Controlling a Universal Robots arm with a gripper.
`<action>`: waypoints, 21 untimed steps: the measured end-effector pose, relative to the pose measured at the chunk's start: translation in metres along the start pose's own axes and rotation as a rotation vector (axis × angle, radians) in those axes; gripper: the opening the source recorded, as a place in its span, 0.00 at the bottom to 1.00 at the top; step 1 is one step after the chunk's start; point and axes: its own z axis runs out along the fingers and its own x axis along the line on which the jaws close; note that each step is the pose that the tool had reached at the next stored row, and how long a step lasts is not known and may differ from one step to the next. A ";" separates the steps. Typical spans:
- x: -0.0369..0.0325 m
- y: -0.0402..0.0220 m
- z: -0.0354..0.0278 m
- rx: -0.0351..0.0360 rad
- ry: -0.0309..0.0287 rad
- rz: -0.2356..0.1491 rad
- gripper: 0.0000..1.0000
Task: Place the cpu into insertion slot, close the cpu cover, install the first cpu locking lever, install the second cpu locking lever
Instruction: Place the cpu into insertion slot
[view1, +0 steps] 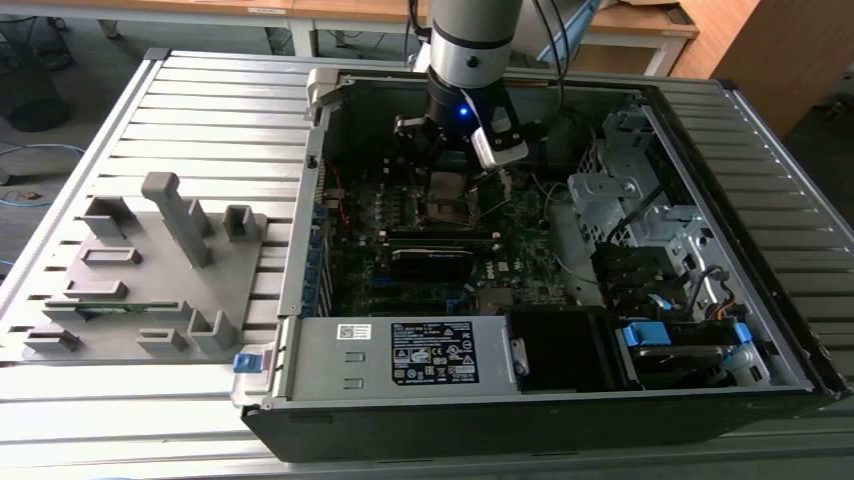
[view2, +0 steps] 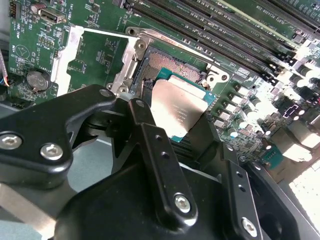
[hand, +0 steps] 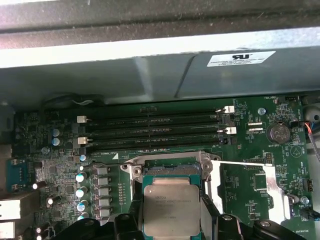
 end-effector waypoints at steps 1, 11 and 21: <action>0.0000 0.0000 0.0000 0.0001 -0.0002 0.003 0.54; 0.0000 0.0000 0.0001 0.0000 -0.0016 0.026 0.54; 0.0000 0.0000 0.0000 0.0000 -0.0015 0.026 0.54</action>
